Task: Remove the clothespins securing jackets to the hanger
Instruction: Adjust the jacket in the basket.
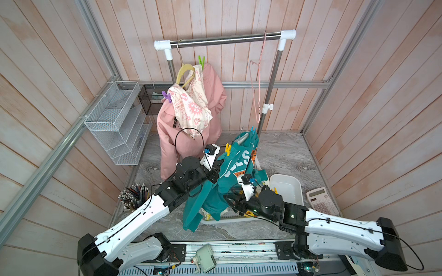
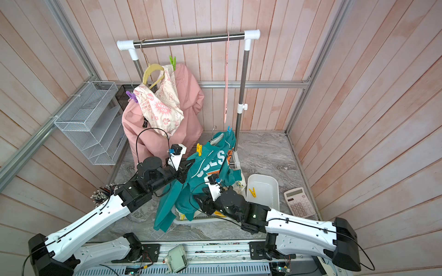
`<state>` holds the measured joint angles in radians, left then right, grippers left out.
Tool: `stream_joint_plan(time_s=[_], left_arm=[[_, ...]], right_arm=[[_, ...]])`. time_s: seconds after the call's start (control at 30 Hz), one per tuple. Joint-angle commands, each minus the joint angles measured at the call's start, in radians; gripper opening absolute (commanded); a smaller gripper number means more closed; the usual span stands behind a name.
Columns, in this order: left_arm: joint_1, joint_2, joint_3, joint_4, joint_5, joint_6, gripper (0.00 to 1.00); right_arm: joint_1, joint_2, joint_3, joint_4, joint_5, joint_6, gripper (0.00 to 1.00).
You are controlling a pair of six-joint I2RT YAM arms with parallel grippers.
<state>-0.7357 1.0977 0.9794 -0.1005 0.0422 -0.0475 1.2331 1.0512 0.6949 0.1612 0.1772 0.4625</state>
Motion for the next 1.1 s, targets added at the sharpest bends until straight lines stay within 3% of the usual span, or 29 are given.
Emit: stream_joint_plan(time_s=[0.0, 0.07, 0.23, 0.6, 0.8, 1.07], left_arm=[[0.004, 0.016, 0.067, 0.081, 0.031, -0.023, 0.0], [0.004, 0.027, 0.083, 0.073, 0.029, -0.024, 0.0], [0.004, 0.045, 0.112, 0.046, -0.01, -0.071, 0.0], [0.005, 0.071, 0.123, 0.059, -0.053, -0.133, 0.0], [0.004, 0.079, 0.133, 0.057, -0.053, -0.149, 0.0], [0.005, 0.08, 0.12, 0.07, -0.039, -0.167, 0.0]], right_arm=[[0.008, 0.091, 0.04, 0.18, -0.072, 0.04, 0.59], [0.009, 0.135, 0.049, 0.217, -0.131, 0.051, 0.6], [0.013, 0.142, 0.054, 0.232, -0.14, 0.051, 0.64], [0.011, 0.243, 0.056, 0.305, -0.235, 0.187, 0.7], [0.005, 0.334, 0.072, 0.321, -0.228, 0.267, 0.67], [0.006, 0.375, 0.04, 0.498, -0.236, 0.309, 0.67]])
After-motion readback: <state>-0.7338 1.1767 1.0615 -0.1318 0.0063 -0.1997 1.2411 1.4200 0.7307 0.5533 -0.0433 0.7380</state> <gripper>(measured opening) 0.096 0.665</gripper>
